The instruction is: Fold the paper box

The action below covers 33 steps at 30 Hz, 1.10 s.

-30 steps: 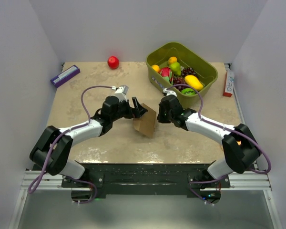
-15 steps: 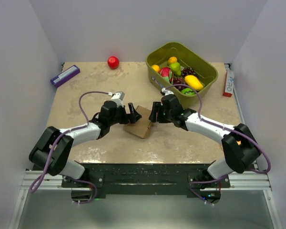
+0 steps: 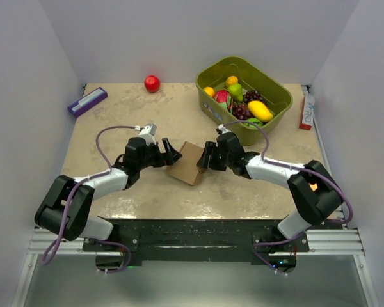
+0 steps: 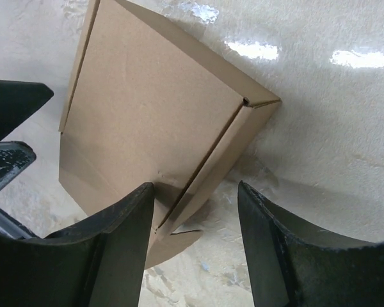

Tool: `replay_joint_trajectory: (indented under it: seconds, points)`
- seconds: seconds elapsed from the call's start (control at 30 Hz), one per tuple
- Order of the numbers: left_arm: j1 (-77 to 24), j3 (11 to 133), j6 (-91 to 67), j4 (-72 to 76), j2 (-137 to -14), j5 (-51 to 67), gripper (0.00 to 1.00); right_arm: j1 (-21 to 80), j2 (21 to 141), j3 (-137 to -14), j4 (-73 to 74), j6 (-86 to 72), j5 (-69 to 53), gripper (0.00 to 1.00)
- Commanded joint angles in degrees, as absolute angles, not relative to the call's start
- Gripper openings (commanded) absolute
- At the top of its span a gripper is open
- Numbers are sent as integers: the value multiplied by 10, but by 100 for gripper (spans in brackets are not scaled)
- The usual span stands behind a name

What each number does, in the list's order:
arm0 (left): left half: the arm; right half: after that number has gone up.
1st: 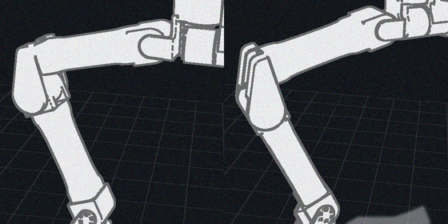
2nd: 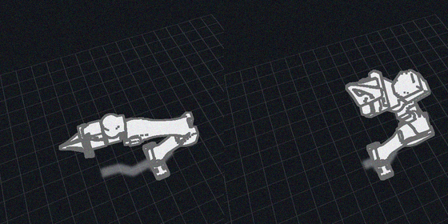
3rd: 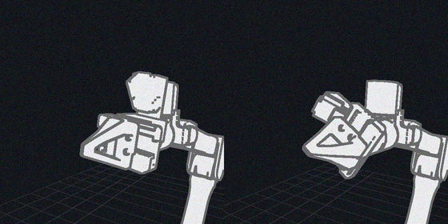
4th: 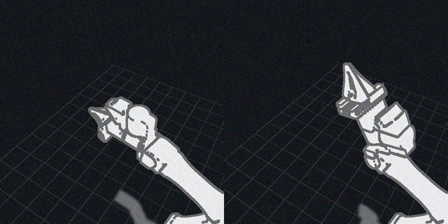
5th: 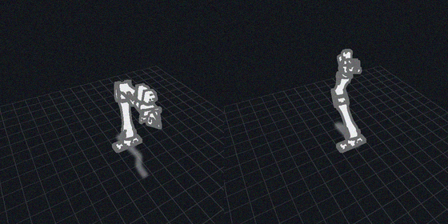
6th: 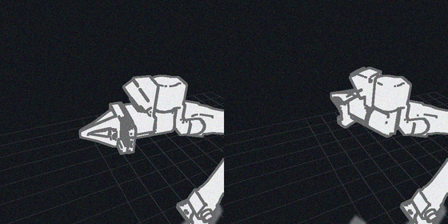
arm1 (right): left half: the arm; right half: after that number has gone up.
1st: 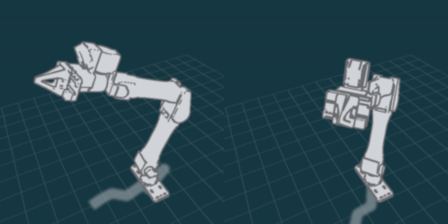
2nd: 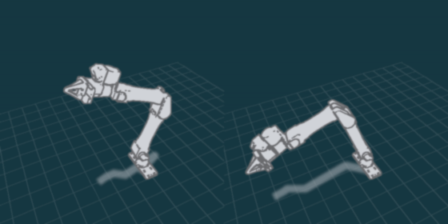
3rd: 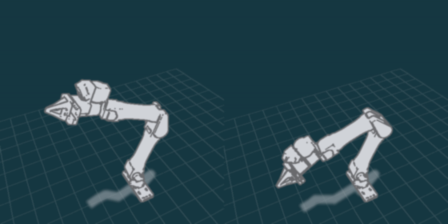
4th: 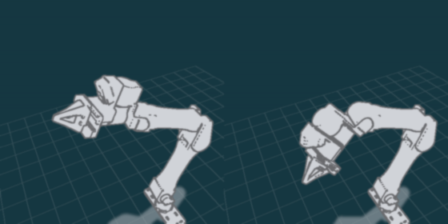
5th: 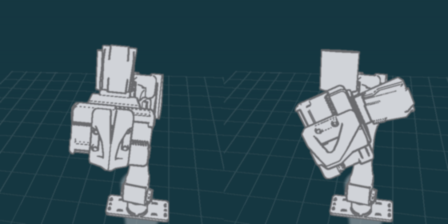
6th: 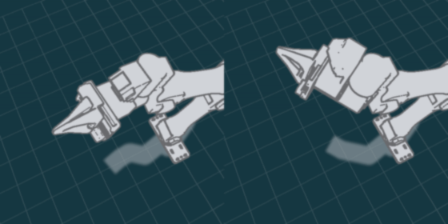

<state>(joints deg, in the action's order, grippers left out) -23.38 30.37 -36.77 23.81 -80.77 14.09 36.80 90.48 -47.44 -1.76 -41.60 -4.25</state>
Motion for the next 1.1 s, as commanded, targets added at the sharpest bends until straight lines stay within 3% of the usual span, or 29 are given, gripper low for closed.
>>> replay_joint_trajectory:
  seconds: [0.0,0.3,0.63,1.07]
  points:
    - [-227,302,-360,266,-795,149,100,367,868,-458,-42,-438,-47,61]
    - [-227,323,-353,289,-836,162,99,364,799,-427,-18,-450,-8,61]
    - [-227,333,-351,314,-864,175,98,364,831,-430,-24,-443,-20,48]
    - [-227,341,-347,324,-891,185,88,365,855,-430,-25,-435,-16,43]
